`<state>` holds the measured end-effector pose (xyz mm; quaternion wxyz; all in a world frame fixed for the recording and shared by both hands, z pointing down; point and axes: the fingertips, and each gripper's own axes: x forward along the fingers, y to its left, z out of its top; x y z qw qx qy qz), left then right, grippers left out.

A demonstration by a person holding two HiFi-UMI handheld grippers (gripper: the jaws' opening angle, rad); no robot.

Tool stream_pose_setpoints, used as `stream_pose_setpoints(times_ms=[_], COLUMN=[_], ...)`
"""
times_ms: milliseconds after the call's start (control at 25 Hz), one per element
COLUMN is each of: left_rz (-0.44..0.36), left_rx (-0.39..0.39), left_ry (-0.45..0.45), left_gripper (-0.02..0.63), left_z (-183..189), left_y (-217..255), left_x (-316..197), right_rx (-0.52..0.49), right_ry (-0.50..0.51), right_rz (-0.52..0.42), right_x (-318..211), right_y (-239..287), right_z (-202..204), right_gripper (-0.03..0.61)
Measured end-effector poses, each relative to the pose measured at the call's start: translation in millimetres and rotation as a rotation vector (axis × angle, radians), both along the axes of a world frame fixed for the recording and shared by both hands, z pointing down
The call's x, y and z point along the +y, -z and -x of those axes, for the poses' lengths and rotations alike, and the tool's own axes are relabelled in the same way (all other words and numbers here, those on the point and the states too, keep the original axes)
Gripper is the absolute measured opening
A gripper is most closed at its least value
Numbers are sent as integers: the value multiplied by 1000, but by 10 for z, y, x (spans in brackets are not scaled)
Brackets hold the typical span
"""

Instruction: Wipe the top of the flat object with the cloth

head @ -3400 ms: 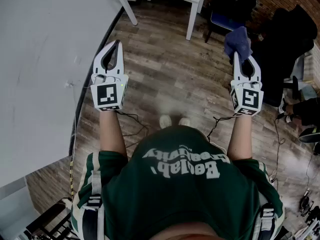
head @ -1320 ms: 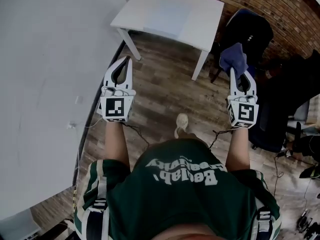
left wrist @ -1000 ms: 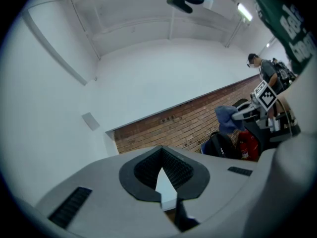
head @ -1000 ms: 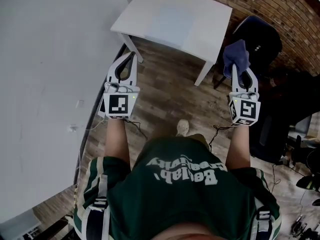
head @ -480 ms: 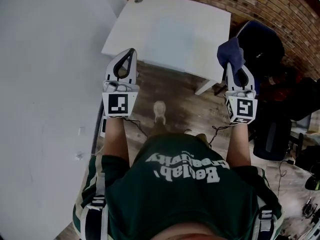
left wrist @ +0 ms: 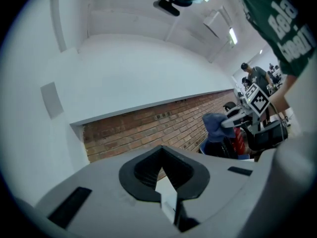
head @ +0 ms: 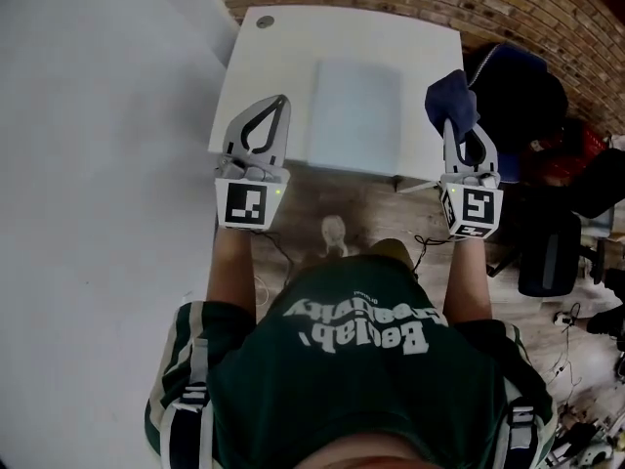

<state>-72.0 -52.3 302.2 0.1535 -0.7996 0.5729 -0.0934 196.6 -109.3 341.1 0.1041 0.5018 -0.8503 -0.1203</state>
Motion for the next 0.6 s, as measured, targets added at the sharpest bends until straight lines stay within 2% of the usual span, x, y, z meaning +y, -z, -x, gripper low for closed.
stream_pose_setpoints(times_ms=[320, 600], left_rz=[19, 57], left_rx=[49, 48], left_ry=[-17, -14], left_gripper=[-6, -6], left_z=[296, 280], left_y=[-118, -209], left_x=[-353, -653], right_rx=[35, 11], right_ry=[-4, 31], right_rz=[27, 48], right_x=[-258, -607], right_y=[-47, -113], right_z=[336, 490], right_gripper=[49, 51])
